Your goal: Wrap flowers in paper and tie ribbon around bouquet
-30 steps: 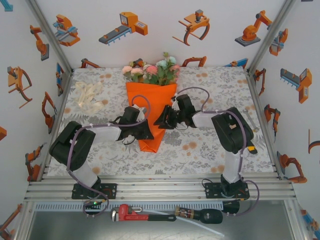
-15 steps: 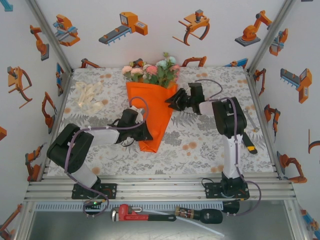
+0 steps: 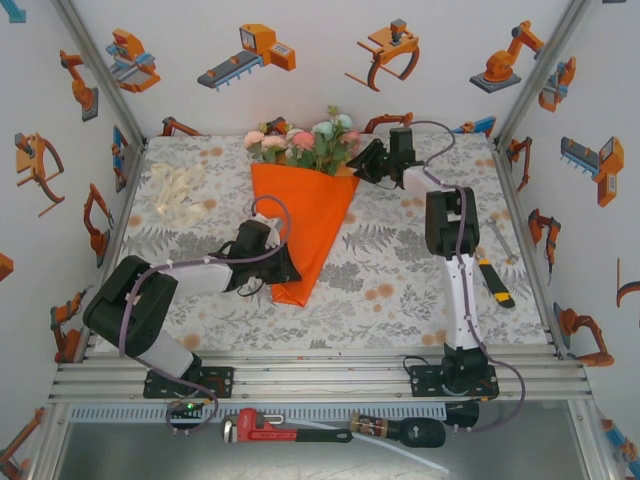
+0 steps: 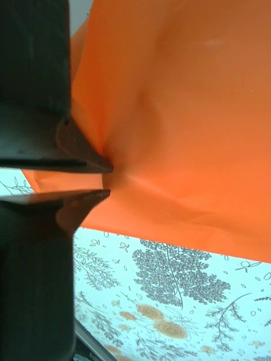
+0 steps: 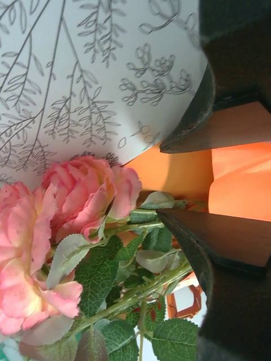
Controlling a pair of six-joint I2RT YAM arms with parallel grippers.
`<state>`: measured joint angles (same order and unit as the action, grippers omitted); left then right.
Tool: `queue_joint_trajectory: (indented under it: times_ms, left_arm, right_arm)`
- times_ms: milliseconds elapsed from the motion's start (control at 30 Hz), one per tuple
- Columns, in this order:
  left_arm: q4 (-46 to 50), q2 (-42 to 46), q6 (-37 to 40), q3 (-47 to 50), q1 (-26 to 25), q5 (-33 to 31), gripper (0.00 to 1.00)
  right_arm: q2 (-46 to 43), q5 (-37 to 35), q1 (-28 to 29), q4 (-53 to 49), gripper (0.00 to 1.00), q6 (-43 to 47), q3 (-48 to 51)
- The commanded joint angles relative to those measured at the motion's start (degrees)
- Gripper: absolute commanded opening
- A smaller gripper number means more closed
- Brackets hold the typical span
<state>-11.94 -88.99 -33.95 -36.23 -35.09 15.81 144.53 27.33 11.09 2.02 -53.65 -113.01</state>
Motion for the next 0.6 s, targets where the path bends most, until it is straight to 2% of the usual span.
queue_joint_trajectory:
  times_ms: [0, 167, 267, 400, 500, 567]
  left_arm:
    - [3.13, 2.26, -0.09, -1.10, 0.59, -1.47, 0.33]
    - [7.20, 6.29, -0.23, -5.25, 1.52, -2.07, 0.46]
    - [9.86, 7.48, -0.14, -7.54, 2.83, -2.31, 0.49]
    - [13.09, 8.14, -0.67, -10.16, 5.21, -3.38, 0.50]
    - [15.58, 7.04, 0.56, -12.40, 7.15, -4.60, 0.50]
    - [19.81, 4.73, 1.79, -14.76, 8.18, -7.97, 0.49]
  right_arm:
    - [-9.91, 0.69, 0.94, -1.27, 0.45, 3.17, 5.46]
    - [-26.40, -0.80, 3.69, 1.52, 0.46, 7.88, 23.77]
    - [-33.61, -2.39, 6.81, 0.88, 0.46, 11.12, 32.71]
    - [-38.69, -4.21, 12.59, -1.46, 0.46, 12.62, 39.62]
    - [-39.34, -4.37, 18.27, 1.90, 0.46, 9.20, 43.98]
    - [-37.96, -4.14, 21.56, 5.63, 0.46, 5.92, 46.36]
